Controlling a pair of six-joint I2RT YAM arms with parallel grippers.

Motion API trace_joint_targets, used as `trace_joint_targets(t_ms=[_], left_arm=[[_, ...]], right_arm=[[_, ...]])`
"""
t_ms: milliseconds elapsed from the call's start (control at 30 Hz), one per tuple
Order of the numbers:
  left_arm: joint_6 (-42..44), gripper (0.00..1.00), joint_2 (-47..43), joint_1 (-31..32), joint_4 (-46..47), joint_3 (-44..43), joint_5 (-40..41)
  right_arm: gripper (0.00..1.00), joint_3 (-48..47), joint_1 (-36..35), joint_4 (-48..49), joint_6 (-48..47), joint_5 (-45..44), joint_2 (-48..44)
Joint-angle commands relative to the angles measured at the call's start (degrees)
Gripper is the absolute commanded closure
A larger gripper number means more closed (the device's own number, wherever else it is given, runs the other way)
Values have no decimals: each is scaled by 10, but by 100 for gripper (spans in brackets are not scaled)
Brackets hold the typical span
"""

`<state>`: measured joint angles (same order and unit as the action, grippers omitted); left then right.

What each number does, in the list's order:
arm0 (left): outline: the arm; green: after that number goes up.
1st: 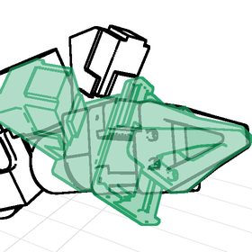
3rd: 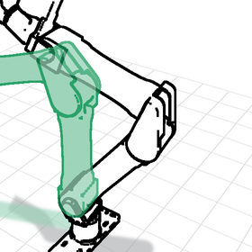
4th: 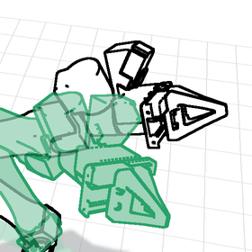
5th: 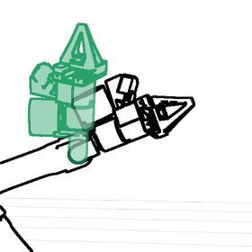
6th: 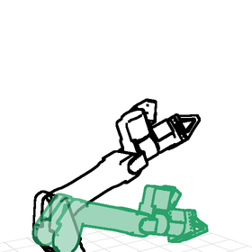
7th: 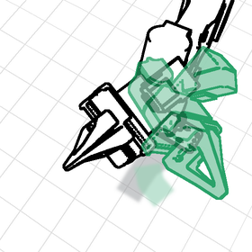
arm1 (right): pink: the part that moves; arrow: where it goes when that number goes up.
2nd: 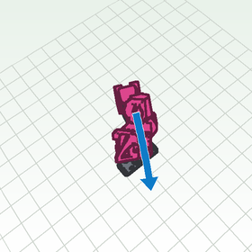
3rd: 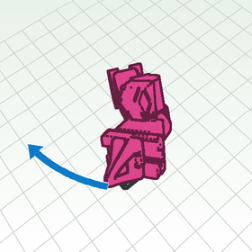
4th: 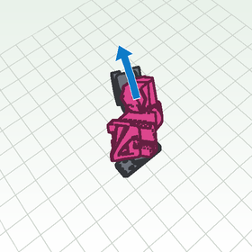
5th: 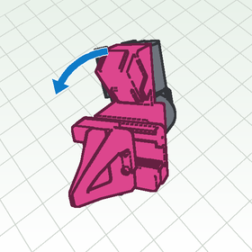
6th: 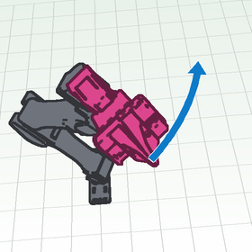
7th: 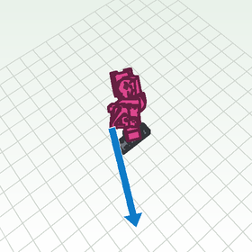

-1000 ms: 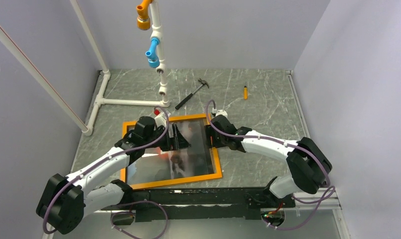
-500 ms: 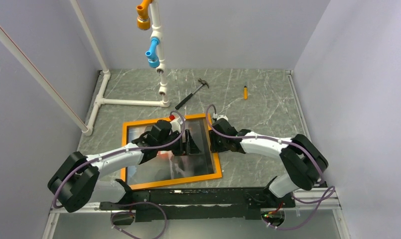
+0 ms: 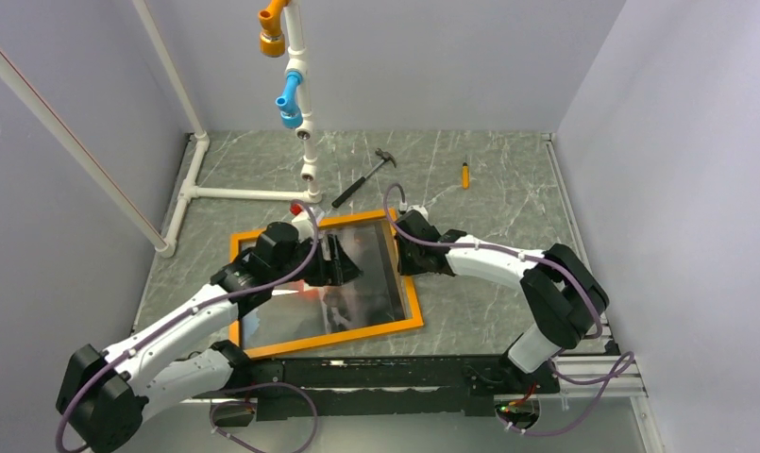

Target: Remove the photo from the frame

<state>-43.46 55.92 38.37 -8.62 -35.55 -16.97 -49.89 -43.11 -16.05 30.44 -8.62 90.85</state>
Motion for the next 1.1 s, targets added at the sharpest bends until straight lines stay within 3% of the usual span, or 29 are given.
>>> trace_joint_targets(t_ms=[0,233,533,800,1067], left_arm=[[49,17,-36,-34,-116,-34,38],[88,9,-88,-120,-301,-105,120],[94,1,-115,-149,-402,-157,222],[119,1,-72,-190,-390,-122,253],[103,1,-2,-259,-292,-58,175]], right_arm=[[100,-51,13,-38,34,60,-24],[100,-32,73,-42,55,156,-48],[100,-55,142,-92,7,214,-22],[100,-48,184,-144,-56,212,-52],[100,-11,233,-147,-89,244,-92]])
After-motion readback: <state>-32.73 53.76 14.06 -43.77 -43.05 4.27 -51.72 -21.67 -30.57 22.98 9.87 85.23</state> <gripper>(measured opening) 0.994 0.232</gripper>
